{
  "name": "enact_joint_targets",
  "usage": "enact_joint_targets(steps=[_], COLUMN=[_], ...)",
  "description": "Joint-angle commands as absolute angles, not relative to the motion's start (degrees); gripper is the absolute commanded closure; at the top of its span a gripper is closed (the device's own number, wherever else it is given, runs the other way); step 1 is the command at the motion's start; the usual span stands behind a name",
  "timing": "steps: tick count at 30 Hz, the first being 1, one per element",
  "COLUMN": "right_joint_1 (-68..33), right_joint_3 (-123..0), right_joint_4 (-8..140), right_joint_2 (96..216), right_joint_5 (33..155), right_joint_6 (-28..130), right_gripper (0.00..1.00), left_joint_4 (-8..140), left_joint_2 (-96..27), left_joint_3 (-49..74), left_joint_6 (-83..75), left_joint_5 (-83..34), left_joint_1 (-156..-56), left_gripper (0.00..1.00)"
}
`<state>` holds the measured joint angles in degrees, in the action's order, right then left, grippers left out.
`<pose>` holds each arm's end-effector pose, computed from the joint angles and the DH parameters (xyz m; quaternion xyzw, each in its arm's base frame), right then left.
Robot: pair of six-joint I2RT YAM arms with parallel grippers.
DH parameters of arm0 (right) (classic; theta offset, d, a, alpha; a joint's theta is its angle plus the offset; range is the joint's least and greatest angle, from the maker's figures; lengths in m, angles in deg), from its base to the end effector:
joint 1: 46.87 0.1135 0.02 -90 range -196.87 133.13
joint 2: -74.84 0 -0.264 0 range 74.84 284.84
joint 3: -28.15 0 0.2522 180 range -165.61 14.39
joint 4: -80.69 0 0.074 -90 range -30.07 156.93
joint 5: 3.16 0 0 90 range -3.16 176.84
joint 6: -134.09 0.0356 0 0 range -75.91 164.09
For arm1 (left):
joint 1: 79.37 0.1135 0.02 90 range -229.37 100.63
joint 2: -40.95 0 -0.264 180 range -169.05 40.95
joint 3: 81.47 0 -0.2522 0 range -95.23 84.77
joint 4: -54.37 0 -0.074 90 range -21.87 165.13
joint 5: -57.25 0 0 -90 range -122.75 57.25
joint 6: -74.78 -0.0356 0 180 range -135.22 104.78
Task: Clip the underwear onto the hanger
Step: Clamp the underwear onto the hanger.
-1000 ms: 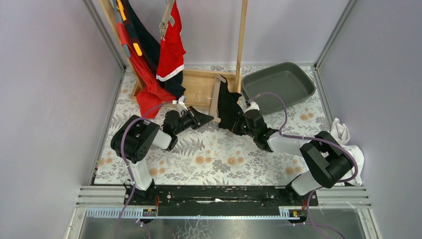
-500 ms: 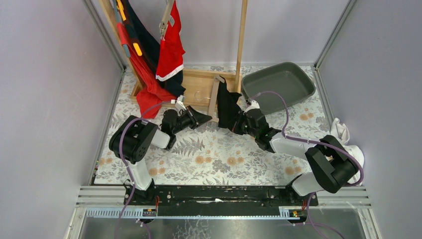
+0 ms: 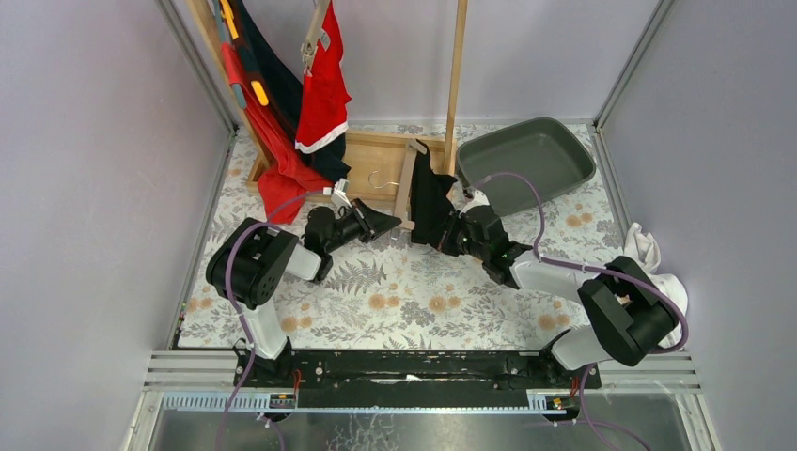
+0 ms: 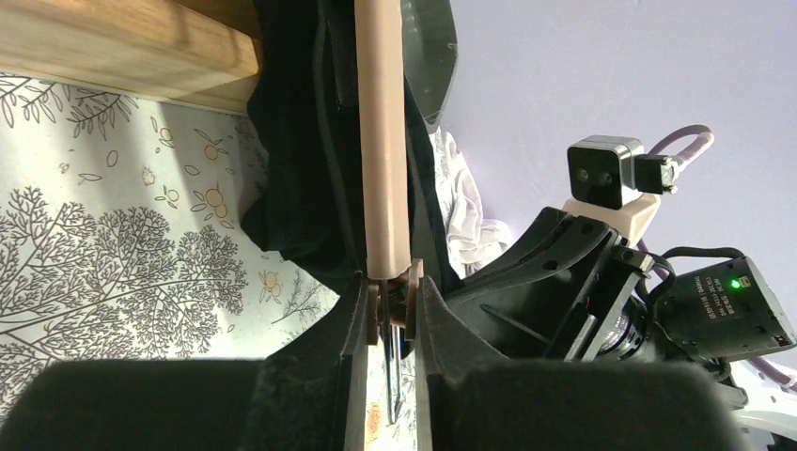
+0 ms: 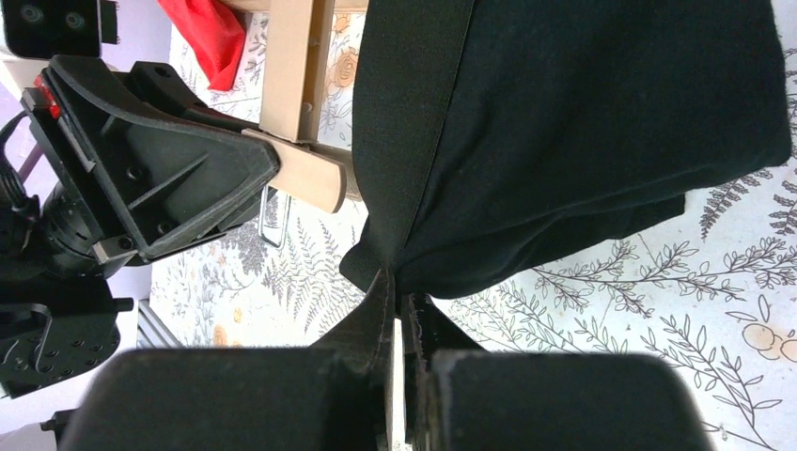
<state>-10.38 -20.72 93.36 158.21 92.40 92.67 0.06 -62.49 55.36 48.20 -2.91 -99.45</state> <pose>0.2383 0.1806 0.1922 0.0601 0.8255 0.4080 0.3853 0.2858 -0.1233 0.1404 -0.1049 0.7308 -0.5734 0.3552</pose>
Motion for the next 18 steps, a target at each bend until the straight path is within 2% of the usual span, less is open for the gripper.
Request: enact_joint_targets(steps=[1,10,18], right_joint_1=[-10.4,-10.5,-10.5], right_joint_3=[-20.4,-19.8,-22.0], right_joint_4=[95.6,92.8,93.2], right_joint_2=[154.6,155.4,163.1], right_joint_5=[94.1,92.8,93.6], right_joint_6=[93.0,91.5,88.7], right_gripper=[1.0,1.0,0.98], left_joint_4=[-6.6,-5.6,-8.3], left_joint_2=[-62.2,-61.2,-63.1], left_joint_3=[55.9,56.9,58.6], left_joint_6=[48.7,48.7,49.9], left_joint_5=[-2.4,-5.1,-7.2], left_joint_1=[-98.6,-98.3,-98.3], left_gripper=[1.0,1.0,1.0])
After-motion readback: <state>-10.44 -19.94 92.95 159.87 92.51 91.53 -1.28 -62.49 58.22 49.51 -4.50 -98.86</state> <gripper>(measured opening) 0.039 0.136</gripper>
